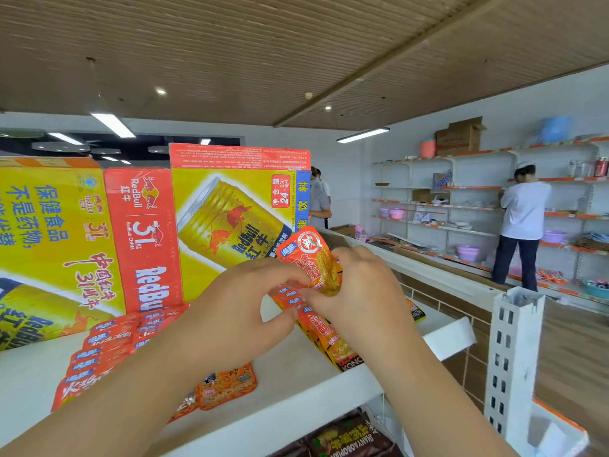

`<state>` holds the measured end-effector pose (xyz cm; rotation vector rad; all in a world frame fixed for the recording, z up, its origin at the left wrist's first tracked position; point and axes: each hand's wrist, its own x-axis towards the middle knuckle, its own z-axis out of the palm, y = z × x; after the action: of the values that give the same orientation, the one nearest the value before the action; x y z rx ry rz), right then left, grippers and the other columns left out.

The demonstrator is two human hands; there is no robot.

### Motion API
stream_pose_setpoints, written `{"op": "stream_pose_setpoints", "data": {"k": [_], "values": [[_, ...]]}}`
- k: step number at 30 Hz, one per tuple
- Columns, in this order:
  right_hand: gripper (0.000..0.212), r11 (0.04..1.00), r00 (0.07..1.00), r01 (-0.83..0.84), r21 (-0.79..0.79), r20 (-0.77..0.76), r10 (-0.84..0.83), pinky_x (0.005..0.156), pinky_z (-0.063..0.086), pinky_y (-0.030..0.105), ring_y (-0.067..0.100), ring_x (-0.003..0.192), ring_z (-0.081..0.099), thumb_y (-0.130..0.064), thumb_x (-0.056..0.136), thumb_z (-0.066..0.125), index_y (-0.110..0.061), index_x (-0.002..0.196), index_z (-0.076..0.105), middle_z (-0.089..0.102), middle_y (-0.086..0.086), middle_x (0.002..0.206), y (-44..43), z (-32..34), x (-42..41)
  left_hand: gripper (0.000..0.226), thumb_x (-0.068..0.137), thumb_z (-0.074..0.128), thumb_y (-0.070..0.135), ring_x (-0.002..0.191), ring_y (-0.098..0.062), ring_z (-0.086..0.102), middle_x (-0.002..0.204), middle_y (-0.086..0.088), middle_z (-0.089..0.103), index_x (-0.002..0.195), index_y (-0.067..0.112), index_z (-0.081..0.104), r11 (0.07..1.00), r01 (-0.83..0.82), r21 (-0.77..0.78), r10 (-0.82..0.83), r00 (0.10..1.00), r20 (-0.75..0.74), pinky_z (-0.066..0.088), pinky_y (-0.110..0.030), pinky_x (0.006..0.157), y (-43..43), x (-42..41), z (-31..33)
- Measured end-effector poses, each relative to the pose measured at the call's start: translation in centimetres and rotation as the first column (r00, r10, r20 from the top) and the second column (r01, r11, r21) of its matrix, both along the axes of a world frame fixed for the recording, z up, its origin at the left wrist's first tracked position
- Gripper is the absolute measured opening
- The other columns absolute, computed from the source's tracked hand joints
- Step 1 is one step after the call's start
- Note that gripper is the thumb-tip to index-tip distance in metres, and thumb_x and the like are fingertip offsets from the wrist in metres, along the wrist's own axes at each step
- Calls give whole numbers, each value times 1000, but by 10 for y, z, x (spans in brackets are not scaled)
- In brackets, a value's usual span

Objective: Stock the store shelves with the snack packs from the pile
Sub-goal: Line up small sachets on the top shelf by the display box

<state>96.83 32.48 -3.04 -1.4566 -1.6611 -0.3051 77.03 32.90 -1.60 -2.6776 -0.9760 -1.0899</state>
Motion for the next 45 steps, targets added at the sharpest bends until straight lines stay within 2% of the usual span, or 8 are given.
{"op": "stream_pose_setpoints", "data": {"k": [3, 8, 11, 17, 19, 22, 30, 45], "values": [[55, 1000, 1000, 19, 9, 6, -19, 79, 51, 37, 18, 95, 55, -69, 68, 67, -28, 104, 63, 55, -6, 97, -2, -2, 4, 37, 81, 68, 31, 100, 12, 51, 105, 34, 55, 117, 39, 65, 1000, 25, 15, -25, 999, -33, 32, -2, 85, -2, 6, -1], [58, 998, 998, 59, -16, 11, -59, 81, 50, 36, 19, 98, 54, -66, 70, 63, -26, 112, 65, 56, -5, 98, -4, -4, 20, 38, 83, 62, 39, 102, 11, 50, 107, 36, 53, 120, 42, 63, 1000, 16, -5, -16, 997, -73, 32, -4, 85, 0, 8, -4], [48, 990, 992, 124, -73, -11, -125, 77, 50, 37, 21, 92, 54, -64, 73, 66, -26, 102, 69, 54, -4, 90, -2, -8, 41, 40, 83, 61, 44, 103, 12, 48, 109, 34, 53, 123, 44, 61, 1000, -27, -10, 27, 998, -54, 31, -3, 87, 4, 6, -7], [70, 936, 979, 200, -289, 24, -202, 76, 50, 36, 25, 91, 57, -80, 56, 40, -26, 90, 69, 57, -1, 87, 6, -24, 60, 43, 82, 59, 51, 104, 11, 47, 113, 29, 55, 124, 47, 58, 996, -76, -50, 71, 992, -100, 34, -8, 86, 11, 6, -11], [67, 924, 976, 214, -318, 40, -212, 76, 50, 35, 25, 91, 58, -79, 61, 48, -24, 94, 70, 59, 1, 90, 7, -30, 61, 42, 82, 59, 51, 104, 8, 48, 112, 27, 56, 124, 47, 57, 995, -82, -56, 75, 991, -107, 37, -11, 86, 11, 7, -12], [63, 911, 971, 238, -337, 55, -233, 81, 50, 35, 26, 98, 58, -72, 73, 61, -19, 106, 71, 62, 4, 101, 7, -36, 63, 39, 86, 68, 44, 105, 9, 48, 114, 25, 57, 123, 46, 59, 994, -83, -69, 75, 992, -105, 34, -6, 84, 12, 6, -11], [69, 889, 962, 273, -369, 81, -261, 93, 49, 40, 26, 112, 57, -73, 75, 56, -20, 118, 69, 62, 3, 118, 8, -42, 63, 39, 88, 72, 36, 105, 10, 49, 114, 31, 56, 124, 45, 60, 991, -95, -97, 85, 991, -100, 34, -5, 83, 11, 6, -11], [67, 855, 948, 320, -408, 131, -292, 94, 44, 40, 26, 116, 54, -76, 79, 52, -26, 119, 69, 59, 1, 124, 0, -40, 60, 39, 88, 72, 37, 103, 6, 51, 114, 29, 57, 122, 49, 57, 987, -113, -118, 100, 989, -105, 38, -8, 83, 10, 5, -11]]}}
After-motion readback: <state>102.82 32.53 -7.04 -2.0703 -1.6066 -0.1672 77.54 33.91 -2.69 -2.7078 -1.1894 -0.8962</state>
